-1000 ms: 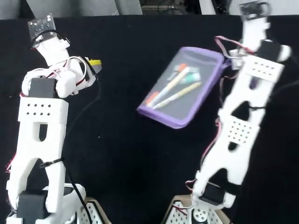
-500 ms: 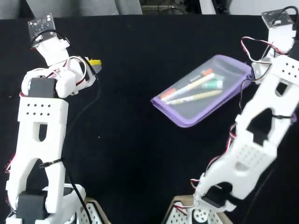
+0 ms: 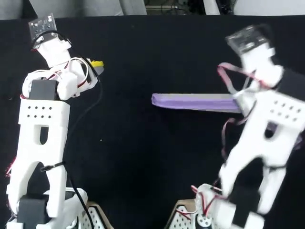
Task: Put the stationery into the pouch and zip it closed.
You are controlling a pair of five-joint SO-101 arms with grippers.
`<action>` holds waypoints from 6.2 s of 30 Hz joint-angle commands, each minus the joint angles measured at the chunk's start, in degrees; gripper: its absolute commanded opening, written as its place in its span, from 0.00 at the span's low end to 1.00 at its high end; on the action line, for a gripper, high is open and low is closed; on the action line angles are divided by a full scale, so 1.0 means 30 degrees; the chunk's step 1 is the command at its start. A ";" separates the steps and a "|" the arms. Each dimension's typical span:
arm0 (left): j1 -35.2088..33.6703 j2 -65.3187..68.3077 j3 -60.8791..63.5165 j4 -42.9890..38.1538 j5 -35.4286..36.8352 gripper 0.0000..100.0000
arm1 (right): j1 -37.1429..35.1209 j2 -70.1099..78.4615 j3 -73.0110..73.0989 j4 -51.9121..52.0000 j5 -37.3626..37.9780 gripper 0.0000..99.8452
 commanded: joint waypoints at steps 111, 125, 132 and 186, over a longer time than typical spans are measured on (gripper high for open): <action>-0.5348 -0.0469 0.7165 -0.5890 -1.4593 0.27 | -1.4916 -1.5927 2.5128 -1.2044 -0.4718 0.01; -0.4234 -0.0908 0.8249 -0.5187 -1.5883 0.27 | -1.7817 -1.5927 2.4425 -1.1897 -0.5890 0.01; -0.3326 -0.5568 0.8894 -0.1758 -1.5912 0.27 | -1.9018 -1.5927 2.4366 -1.2044 -0.6447 0.01; 0.5641 -1.0813 1.4403 -0.3370 0.1582 0.27 | -1.8930 -1.5956 2.3106 -1.0667 -0.6505 0.01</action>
